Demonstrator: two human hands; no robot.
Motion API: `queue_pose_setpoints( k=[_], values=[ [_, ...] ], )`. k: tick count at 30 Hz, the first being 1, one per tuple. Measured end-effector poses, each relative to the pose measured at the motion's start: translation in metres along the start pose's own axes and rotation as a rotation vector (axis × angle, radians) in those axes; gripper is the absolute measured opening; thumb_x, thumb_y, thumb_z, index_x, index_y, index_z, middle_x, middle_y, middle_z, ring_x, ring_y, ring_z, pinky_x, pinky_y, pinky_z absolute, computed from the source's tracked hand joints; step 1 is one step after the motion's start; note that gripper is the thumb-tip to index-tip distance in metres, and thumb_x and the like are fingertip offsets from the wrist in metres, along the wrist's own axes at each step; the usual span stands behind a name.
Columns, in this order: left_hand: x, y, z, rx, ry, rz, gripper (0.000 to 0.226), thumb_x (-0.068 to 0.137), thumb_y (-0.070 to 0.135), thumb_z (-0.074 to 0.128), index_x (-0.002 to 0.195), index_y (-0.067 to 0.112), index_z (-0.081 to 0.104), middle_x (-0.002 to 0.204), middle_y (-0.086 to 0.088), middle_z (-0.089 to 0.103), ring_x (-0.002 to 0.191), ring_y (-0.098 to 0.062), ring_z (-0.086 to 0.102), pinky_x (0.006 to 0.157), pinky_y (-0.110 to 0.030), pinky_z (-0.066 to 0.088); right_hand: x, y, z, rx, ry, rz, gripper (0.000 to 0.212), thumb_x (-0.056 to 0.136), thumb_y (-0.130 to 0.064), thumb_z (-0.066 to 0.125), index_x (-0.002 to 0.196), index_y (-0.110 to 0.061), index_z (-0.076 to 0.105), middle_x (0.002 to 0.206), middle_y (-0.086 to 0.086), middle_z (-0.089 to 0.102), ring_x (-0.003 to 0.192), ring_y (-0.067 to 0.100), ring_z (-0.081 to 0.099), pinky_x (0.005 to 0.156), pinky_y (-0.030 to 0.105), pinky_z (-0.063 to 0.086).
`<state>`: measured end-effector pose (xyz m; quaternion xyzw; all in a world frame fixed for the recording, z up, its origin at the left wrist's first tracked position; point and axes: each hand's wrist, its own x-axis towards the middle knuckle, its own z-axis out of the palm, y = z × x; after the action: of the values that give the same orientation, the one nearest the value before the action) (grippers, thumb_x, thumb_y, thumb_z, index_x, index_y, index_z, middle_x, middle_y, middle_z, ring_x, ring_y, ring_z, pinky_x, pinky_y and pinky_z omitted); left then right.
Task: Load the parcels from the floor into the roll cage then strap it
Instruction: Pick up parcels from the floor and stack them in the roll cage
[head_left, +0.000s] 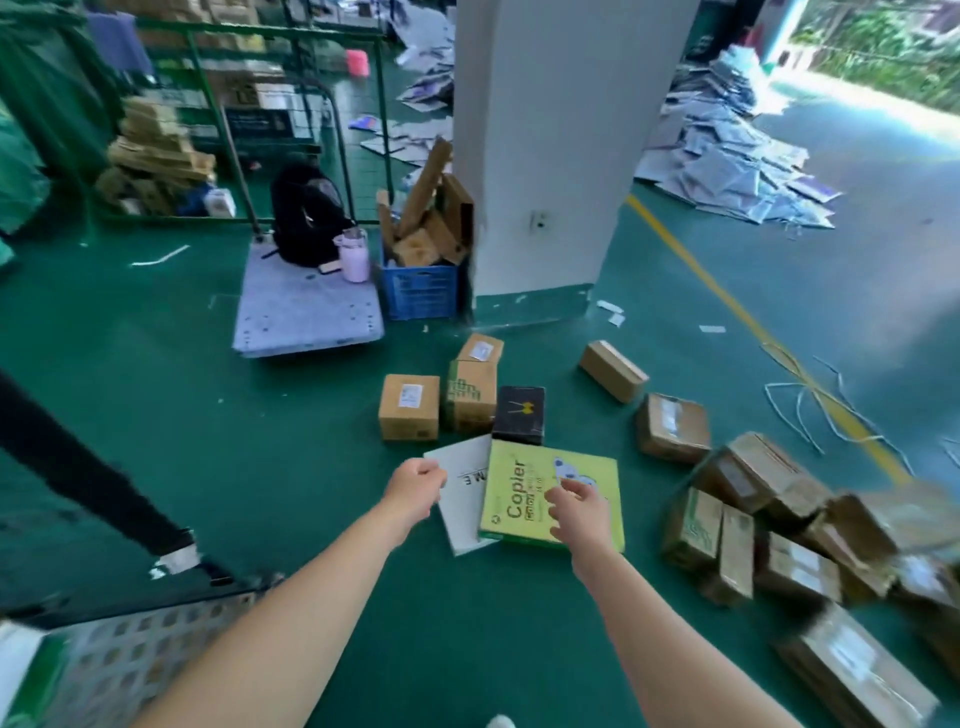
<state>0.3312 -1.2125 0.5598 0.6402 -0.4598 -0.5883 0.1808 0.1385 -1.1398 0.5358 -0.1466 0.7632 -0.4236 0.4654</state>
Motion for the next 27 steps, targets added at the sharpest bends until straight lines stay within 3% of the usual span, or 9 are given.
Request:
queue_pose_setpoints(
  k=[2, 6, 12, 18, 21, 27],
  values=[
    [0.014, 0.005, 0.025, 0.024, -0.014, -0.015, 0.031, 0.097, 0.017, 0.047, 0.128, 0.016, 0.051, 0.11, -0.006, 0.06, 0.093, -0.02, 0.056, 0.074, -0.029, 0.046, 0.019, -0.001, -0.02, 0.006, 0.007, 0.003, 0.044, 0.093, -0.017, 0.06, 0.136, -0.013, 0.053, 0.127, 0.013, 0.061, 0.103, 0.024, 0.058, 0.092, 0.042, 0.049],
    [0.039, 0.02, 0.061, 0.079, -0.038, -0.052, 0.038, 0.098, 0.019, 0.047, 0.135, 0.013, 0.049, 0.113, -0.006, 0.061, 0.097, -0.021, 0.058, 0.083, -0.034, 0.048, 0.047, 0.001, -0.05, 0.031, 0.025, 0.047, 0.043, 0.092, -0.017, 0.06, 0.135, -0.015, 0.053, 0.127, 0.008, 0.06, 0.109, 0.026, 0.061, 0.099, 0.047, 0.05],
    [0.084, 0.043, 0.09, 0.155, -0.083, -0.065, 0.03, 0.097, 0.019, 0.045, 0.126, 0.016, 0.051, 0.103, -0.006, 0.059, 0.088, -0.02, 0.053, 0.07, -0.029, 0.044, 0.084, 0.0, -0.075, 0.074, 0.088, 0.114, 0.043, 0.093, -0.015, 0.06, 0.135, -0.015, 0.053, 0.126, 0.006, 0.061, 0.098, 0.021, 0.061, 0.097, 0.045, 0.052],
    [0.153, 0.069, 0.107, 0.272, -0.153, -0.087, 0.015, 0.099, 0.019, 0.044, 0.113, 0.02, 0.048, 0.102, -0.009, 0.058, 0.087, -0.022, 0.051, 0.07, -0.03, 0.041, 0.131, -0.01, -0.063, 0.166, 0.17, 0.214, 0.038, 0.094, -0.014, 0.061, 0.13, -0.015, 0.053, 0.115, 0.004, 0.061, 0.11, 0.032, 0.061, 0.096, 0.045, 0.053],
    [0.2, 0.089, 0.113, 0.355, -0.229, -0.095, 0.017, 0.1, 0.018, 0.042, 0.114, 0.018, 0.051, 0.107, -0.007, 0.058, 0.093, -0.023, 0.054, 0.078, -0.03, 0.044, 0.167, -0.017, -0.045, 0.235, 0.232, 0.269, 0.033, 0.094, -0.013, 0.06, 0.126, -0.017, 0.055, 0.107, 0.002, 0.061, 0.111, 0.032, 0.061, 0.096, 0.045, 0.053],
    [0.316, 0.123, 0.114, 0.584, -0.371, -0.128, 0.028, 0.099, 0.022, 0.046, 0.126, 0.016, 0.05, 0.121, -0.005, 0.059, 0.109, -0.023, 0.058, 0.098, -0.036, 0.047, 0.242, -0.02, 0.012, 0.404, 0.38, 0.406, 0.045, 0.095, -0.014, 0.061, 0.139, -0.011, 0.049, 0.127, 0.009, 0.056, 0.105, 0.024, 0.059, 0.089, 0.04, 0.052]
  ],
)
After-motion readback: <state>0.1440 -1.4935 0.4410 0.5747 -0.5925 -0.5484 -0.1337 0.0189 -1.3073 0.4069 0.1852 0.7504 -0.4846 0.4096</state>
